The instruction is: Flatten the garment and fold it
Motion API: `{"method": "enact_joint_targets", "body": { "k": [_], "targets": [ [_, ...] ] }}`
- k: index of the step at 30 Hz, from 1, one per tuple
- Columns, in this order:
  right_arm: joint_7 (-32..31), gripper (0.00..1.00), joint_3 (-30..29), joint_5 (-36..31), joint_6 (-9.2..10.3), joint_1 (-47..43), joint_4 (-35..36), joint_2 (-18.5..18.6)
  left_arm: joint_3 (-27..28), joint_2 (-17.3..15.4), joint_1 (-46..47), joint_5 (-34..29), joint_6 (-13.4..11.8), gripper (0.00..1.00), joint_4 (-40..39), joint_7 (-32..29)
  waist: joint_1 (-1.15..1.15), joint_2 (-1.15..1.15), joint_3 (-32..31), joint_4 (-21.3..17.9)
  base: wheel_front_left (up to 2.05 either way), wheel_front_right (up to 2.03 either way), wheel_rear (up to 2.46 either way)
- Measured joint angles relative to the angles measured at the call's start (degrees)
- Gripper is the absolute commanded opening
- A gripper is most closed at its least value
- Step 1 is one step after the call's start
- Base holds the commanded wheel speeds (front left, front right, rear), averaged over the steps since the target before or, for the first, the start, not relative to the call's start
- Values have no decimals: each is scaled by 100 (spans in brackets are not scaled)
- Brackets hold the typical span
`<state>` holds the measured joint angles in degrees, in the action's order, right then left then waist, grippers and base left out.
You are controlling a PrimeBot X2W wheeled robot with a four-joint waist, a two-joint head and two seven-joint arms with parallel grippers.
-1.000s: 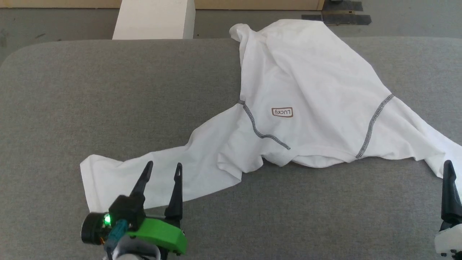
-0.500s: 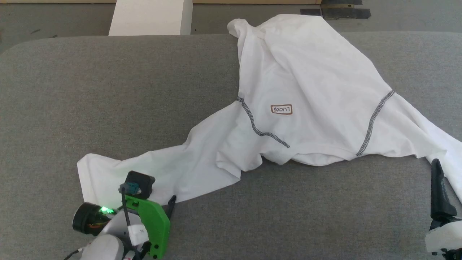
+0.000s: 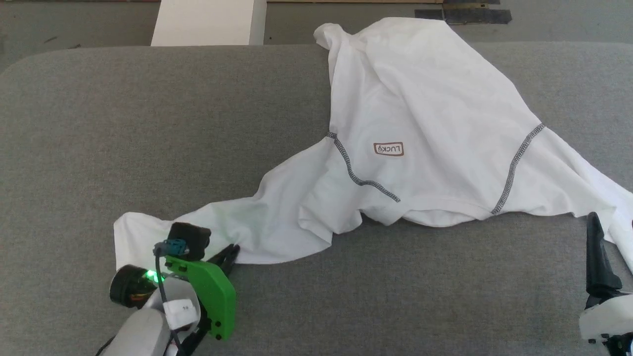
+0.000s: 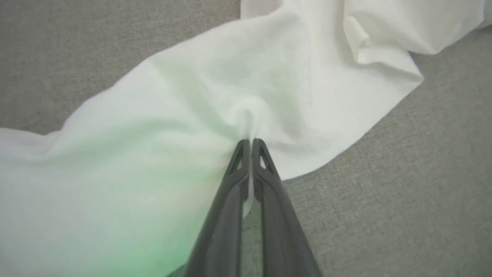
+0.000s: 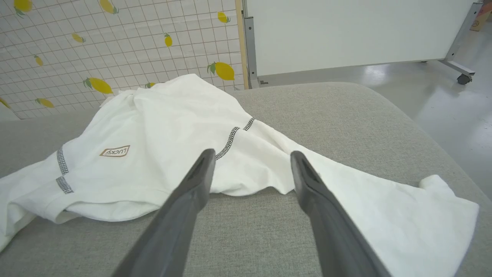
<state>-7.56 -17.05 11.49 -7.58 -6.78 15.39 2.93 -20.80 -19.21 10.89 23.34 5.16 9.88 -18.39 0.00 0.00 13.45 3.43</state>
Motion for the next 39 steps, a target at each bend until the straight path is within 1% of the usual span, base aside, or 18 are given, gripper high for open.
{"method": "enact_joint_targets", "body": {
  "k": [5,9,13,14,16,18,20,21,22,23,25,28,29,32,33,35,38,39],
  "targets": [
    [-1,100,-5,1,0,-2,-4,0,514,1,-439,202,-455,0,-773,247,0,0,-71,85,0,0,0],
    [-7,100,0,2,0,-12,-22,0,1025,-176,-1006,313,-886,0,-1337,346,0,0,-107,152,0,0,0],
    [-8,100,-7,2,0,-29,-52,-1,1483,-366,-1574,330,-1278,0,-1630,454,0,0,-149,188,0,0,0],
    [-49,100,-15,2,0,-38,-78,0,1730,-506,-1928,200,-1536,0,-1630,591,0,0,-195,209,0,0,0],
    [-57,100,-20,1,0,-48,-90,0,1819,-504,-2056,194,-1590,0,-1589,706,0,0,-219,228,0,0,0],
    [-79,100,-10,0,0,-57,-112,-1,1811,-466,-2097,196,-1590,0,-1540,821,0,0,-254,251,0,0,0],
    [-109,100,9,-2,0,-63,-119,0,1775,-361,-2088,196,-1589,0,-1515,1016,0,0,-288,269,0,0,0],
    [-123,100,21,-10,0,-65,-123,-1,1744,-292,-2077,193,-1589,20,-1514,1141,0,0,-308,277,0,0,0],
    [-134,100,26,-11,0,-69,-123,0,1706,-241,-2061,177,-1589,85,-1529,1274,0,0,-323,284,0,0,0],
    [-141,100,35,-14,0,-70,-123,0,1644,-190,-2023,167,-1568,100,-1570,1416,0,0,-341,291,0,0,0],
    [-165,100,54,-26,0,-77,-121,-1,1488,-98,-1933,122,-1454,100,-1748,1636,0,0,-370,299,0,0,0],
    [-187,100,67,-37,0,-115,-107,-1,1058,85,-1710,30,-1194,100,-2281,1860,0,0,-393,295,0,0,0],
    [-202,100,68,-37,0,-123,-101,-1,907,136,-1653,-13,-1146,100,-2420,1879,0,0,-392,291,0,0,0],
    [-208,100,100,-42,0,-141,-82,-1,323,113,-1480,-417,-928,100,-2683,1757,0,0,-378,260,0,0,0],
    [-209,100,111,-42,0,-141,-74,-1,87,86,-1424,-564,-822,100,-2703,1661,0,0,-364,245,0,0,0],
    [-209,100,132,-42,0,-141,-59,-1,-427,-5,-1277,-861,-523,100,-2639,1406,0,0,-321,214,0,0,0],
    [-209,100,134,-42,0,-140,-35,-1,-976,-132,-993,-1252,-164,100,-2304,1177,0,0,-240,166,0,0,0],
    [-209,100,131,-41,0,-140,-34,-1,-1100,-170,-915,-1358,-104,100,-2168,1138,0,0,-214,150,0,0,0]
  ]
}}
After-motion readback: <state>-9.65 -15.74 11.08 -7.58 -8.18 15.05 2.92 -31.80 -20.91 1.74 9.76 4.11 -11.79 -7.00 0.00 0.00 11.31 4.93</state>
